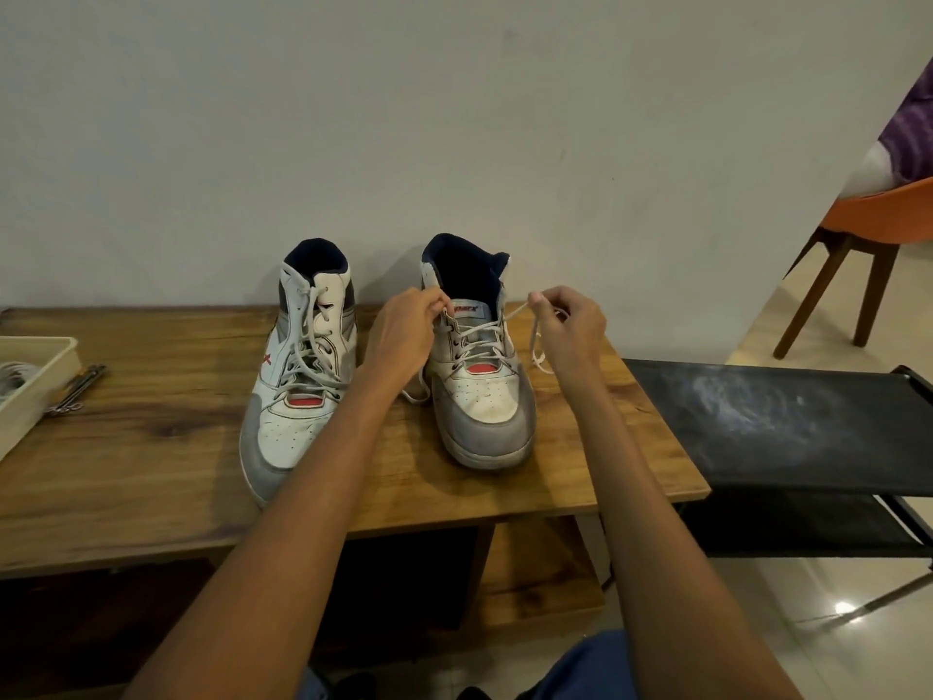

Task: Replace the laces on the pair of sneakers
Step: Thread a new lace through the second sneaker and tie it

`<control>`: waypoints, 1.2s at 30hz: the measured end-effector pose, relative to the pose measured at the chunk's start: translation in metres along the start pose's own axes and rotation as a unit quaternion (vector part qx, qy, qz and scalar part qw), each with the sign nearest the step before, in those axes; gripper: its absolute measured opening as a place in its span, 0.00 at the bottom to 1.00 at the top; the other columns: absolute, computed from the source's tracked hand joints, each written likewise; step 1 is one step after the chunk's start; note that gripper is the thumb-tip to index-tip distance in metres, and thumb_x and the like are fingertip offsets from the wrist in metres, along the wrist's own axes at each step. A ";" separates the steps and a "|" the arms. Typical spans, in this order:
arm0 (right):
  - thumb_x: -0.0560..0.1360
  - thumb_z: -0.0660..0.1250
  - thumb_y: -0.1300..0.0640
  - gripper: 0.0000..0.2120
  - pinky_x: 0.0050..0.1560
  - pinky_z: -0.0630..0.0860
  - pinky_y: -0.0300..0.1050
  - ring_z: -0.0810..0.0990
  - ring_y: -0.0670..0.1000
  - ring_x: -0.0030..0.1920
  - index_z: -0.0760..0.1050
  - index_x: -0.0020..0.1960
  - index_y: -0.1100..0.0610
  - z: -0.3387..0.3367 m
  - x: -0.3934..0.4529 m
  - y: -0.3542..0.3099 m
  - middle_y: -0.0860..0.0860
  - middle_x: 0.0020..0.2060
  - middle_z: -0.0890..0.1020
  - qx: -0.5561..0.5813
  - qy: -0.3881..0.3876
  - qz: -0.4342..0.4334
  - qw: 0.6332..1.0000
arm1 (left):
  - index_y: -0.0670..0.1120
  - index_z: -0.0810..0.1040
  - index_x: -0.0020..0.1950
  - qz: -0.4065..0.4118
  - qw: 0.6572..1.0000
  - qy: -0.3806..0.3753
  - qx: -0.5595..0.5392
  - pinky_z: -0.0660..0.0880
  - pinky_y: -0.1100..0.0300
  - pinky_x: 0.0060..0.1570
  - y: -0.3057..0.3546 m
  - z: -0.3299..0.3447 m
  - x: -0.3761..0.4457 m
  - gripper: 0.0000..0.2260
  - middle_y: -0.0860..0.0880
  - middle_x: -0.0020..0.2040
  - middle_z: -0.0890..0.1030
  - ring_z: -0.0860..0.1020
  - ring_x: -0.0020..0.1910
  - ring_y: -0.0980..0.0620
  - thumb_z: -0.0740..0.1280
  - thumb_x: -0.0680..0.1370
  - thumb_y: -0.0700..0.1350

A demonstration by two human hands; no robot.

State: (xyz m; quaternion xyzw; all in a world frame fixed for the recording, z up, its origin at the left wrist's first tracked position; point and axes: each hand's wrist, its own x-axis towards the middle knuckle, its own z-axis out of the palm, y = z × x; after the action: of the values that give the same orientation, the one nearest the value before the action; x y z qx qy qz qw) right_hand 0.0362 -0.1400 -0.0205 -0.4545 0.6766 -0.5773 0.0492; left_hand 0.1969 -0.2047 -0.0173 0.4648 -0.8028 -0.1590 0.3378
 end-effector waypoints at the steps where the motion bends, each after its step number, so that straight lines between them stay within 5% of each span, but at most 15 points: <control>1: 0.77 0.65 0.57 0.07 0.40 0.72 0.41 0.74 0.45 0.37 0.78 0.43 0.59 0.001 -0.002 -0.001 0.48 0.34 0.78 0.029 0.008 0.017 0.999 | 0.45 0.79 0.51 0.004 1.000 0.003 0.001 0.65 0.62 0.43 0.000 0.000 0.000 0.12 0.46 0.48 0.78 0.71 0.44 0.54 0.56 0.82 0.42; 11: 0.76 0.68 0.54 0.11 0.42 0.70 0.43 0.74 0.47 0.39 0.79 0.46 0.64 -0.001 0.000 0.007 0.55 0.39 0.80 -0.053 -0.181 0.035 0.982 | 0.45 0.77 0.56 0.026 1.000 -0.009 -0.006 0.71 0.59 0.44 0.002 0.001 -0.004 0.11 0.44 0.53 0.77 0.75 0.47 0.50 0.55 0.82 0.41; 14: 0.77 0.66 0.55 0.09 0.42 0.69 0.44 0.74 0.47 0.40 0.79 0.45 0.60 -0.001 -0.001 0.007 0.52 0.38 0.79 -0.046 -0.155 0.005 0.987 | 0.45 0.71 0.62 0.037 0.999 -0.007 0.009 0.70 0.61 0.45 0.002 0.007 -0.008 0.11 0.45 0.57 0.76 0.76 0.53 0.50 0.56 0.81 0.40; 18: 0.77 0.66 0.55 0.09 0.47 0.72 0.40 0.76 0.46 0.45 0.79 0.51 0.59 0.001 -0.002 0.006 0.48 0.43 0.80 -0.024 -0.125 0.009 0.992 | 0.44 0.67 0.59 0.009 1.000 -0.001 -0.021 0.70 0.59 0.43 0.004 0.009 -0.009 0.08 0.45 0.54 0.77 0.77 0.51 0.49 0.60 0.80 0.41; 25: 0.76 0.66 0.55 0.05 0.48 0.75 0.46 0.77 0.48 0.44 0.77 0.47 0.57 0.001 -0.003 0.010 0.48 0.40 0.79 0.029 -0.112 0.041 0.992 | 0.46 0.75 0.53 0.121 0.991 0.064 -0.004 0.72 0.61 0.37 0.009 -0.001 -0.013 0.14 0.53 0.40 0.74 0.73 0.39 0.55 0.70 0.73 0.52; 29: 0.78 0.63 0.56 0.07 0.39 0.72 0.38 0.75 0.45 0.38 0.76 0.45 0.58 0.004 -0.005 0.005 0.47 0.35 0.77 0.055 -0.125 0.069 0.988 | 0.48 0.80 0.44 0.132 0.989 0.021 0.055 0.72 0.61 0.40 0.008 0.001 -0.012 0.11 0.50 0.44 0.79 0.71 0.43 0.57 0.71 0.71 0.54; 36: 0.77 0.65 0.61 0.05 0.34 0.72 0.30 0.75 0.43 0.36 0.78 0.45 0.60 0.002 -0.005 0.003 0.47 0.35 0.78 0.052 -0.157 0.080 0.983 | 0.45 0.79 0.53 0.114 0.988 0.032 0.097 0.67 0.64 0.42 0.018 0.013 -0.017 0.09 0.48 0.53 0.77 0.72 0.50 0.54 0.64 0.79 0.48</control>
State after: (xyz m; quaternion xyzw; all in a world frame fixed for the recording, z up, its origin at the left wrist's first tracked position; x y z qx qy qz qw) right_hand 0.0385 -0.1383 -0.0263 -0.4806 0.6637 -0.5273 0.2247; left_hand 0.1827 -0.1821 -0.0229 0.4055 -0.8511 -0.0260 0.3324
